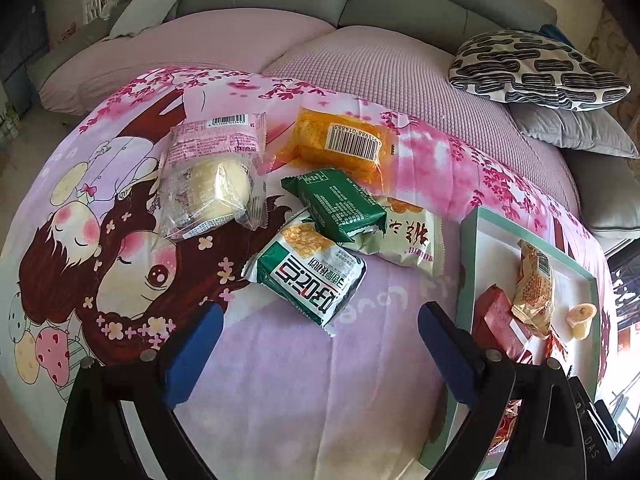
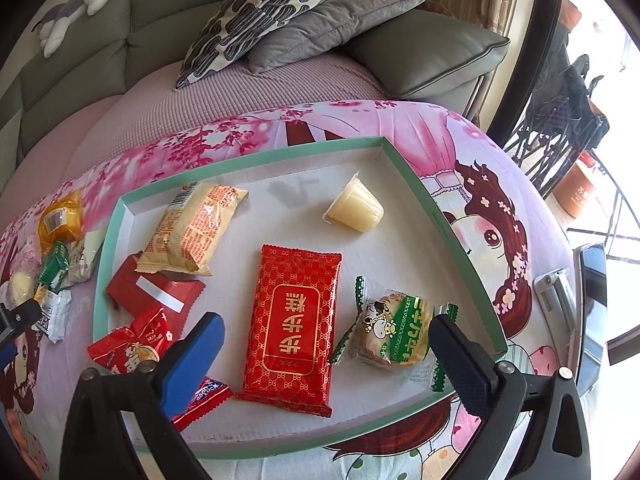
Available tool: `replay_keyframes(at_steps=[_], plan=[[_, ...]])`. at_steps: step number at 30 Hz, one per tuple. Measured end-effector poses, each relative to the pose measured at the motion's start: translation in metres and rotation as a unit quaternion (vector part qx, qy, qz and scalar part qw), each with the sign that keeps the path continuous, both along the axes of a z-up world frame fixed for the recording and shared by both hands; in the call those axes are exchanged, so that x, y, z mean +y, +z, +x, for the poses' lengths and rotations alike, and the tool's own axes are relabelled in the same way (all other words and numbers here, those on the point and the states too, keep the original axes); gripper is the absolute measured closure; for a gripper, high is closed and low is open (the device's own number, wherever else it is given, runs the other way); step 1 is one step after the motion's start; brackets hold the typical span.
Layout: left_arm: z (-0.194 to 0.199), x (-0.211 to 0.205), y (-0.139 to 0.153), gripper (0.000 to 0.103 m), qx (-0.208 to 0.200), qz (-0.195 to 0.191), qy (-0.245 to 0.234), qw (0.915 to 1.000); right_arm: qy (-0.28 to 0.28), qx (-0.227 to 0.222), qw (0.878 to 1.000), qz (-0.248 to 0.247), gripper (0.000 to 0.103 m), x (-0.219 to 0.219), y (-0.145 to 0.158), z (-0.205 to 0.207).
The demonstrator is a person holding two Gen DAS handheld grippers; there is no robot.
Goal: Organize snacks
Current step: 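Move both open grippers back from the tray to the snack pile, then grasp the green-and-white packet with the right gripper while the left grasps the clear bun bag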
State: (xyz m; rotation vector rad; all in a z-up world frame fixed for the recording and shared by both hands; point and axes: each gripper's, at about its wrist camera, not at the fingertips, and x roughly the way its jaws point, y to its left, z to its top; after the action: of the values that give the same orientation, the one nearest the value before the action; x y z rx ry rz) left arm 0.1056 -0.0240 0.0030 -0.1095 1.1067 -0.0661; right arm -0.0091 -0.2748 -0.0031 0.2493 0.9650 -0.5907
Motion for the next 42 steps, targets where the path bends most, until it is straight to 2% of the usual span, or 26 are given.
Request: replay_keyframes(at_steps=[4,7,13,16,23,26,31,42], plan=[[0.000,-0.003,-0.005,0.005,0.012,0.010,-0.011,0.9998,0.033,-0.012,0.999,-0.008,0.000,0.018,0.006,0.008],[0.001,0.001,-0.006,0.005,0.019,0.002,-0.016,0.9997,0.059,-0.022,0.998,-0.013,0.000,0.035,0.011,0.015],[0.011,0.051,-0.004,0.005,0.018,-0.001,0.059,0.9981,0.110,-0.037,0.993,0.004,0.000,0.069,0.013,0.028],[0.014,0.077,-0.004,0.005,0.017,0.013,0.093,0.9954,0.140,-0.041,0.989,0.005,0.000,0.091,0.014,0.035],[0.016,0.117,-0.001,0.005,0.014,0.021,0.131,0.9910,0.207,-0.053,0.977,0.015,0.000,0.138,0.013,0.047],[0.015,0.127,0.000,0.005,0.013,0.018,0.140,0.9900,0.219,-0.058,0.974,0.019,0.000,0.148,0.011,0.049],[0.015,0.131,0.005,0.005,-0.002,0.009,0.137,0.9905,0.206,-0.066,0.976,0.038,0.000,0.147,0.008,0.056],[0.023,0.111,0.014,0.005,-0.027,-0.003,0.095,0.9952,0.216,-0.084,0.972,0.036,0.000,0.149,0.008,0.061]])
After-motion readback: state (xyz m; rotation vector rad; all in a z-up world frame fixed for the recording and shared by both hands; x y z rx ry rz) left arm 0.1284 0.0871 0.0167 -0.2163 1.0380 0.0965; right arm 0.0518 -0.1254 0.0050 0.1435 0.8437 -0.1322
